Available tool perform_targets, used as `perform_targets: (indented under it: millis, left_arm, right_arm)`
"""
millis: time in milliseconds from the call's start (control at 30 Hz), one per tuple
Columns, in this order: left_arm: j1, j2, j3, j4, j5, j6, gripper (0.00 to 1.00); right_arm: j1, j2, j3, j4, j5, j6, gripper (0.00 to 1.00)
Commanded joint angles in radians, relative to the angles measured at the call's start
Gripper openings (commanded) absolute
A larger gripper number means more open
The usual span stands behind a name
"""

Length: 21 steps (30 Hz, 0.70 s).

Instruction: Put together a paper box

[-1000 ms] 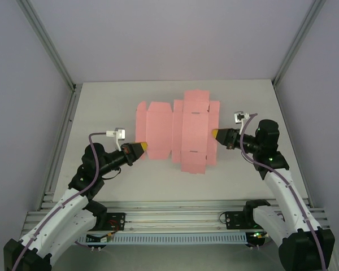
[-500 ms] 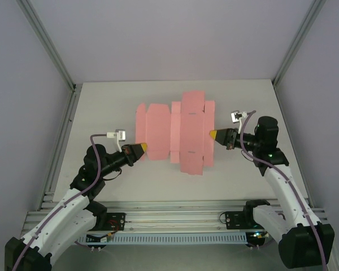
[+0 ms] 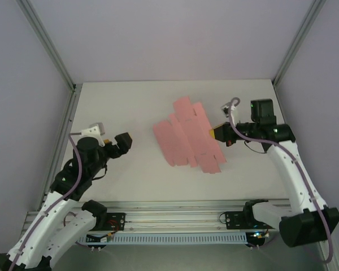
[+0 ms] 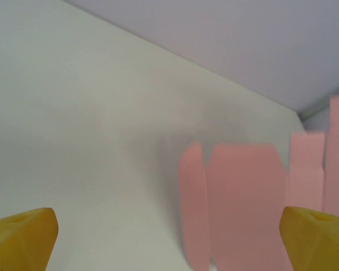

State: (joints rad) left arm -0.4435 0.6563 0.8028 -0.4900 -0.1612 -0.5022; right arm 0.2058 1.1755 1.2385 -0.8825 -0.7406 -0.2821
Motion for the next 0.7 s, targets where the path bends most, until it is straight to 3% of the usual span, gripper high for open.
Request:
perform_targets:
  millis: [0,167,267,367,467,533,667]
  left_arm:
    - [0.003,0.101,0.072,-0.084,-0.084,0.086,1.00]
    - [0.011,0.231,0.105,0.095,0.122,0.150,1.00]
    - [0.030,0.277,0.083,0.198,0.296,0.240,1.00]
    - [0.044,0.348,0.058,0.304,0.514,0.385,1.00]
    - [0.047,0.437,0.068,0.354,0.702,0.521,1.00]
    - [0.051,0.500,0.101,0.344,0.743,0.586,0.96]
    - [0.055,0.608,0.158,0.315,0.807,0.695,0.79]
  right_arm:
    - [0.064,0.174,0.212,-0.387,-0.019,-0.437,0.00]
    - [0.133,0.584,0.577,-0.720,0.198,-0.709,0.00]
    - [0.153,0.761,0.717,-0.729,0.286,-0.754,0.00]
    - [0.193,0.829,0.737,-0.618,0.375,-0.810,0.00]
    - [0.223,0.878,0.780,-0.590,0.356,-0.901,0.00]
    - [0.231,0.889,0.786,-0.577,0.317,-0.952,0.00]
    - [0.235,0.892,0.765,-0.554,0.256,-0.983,0.00]
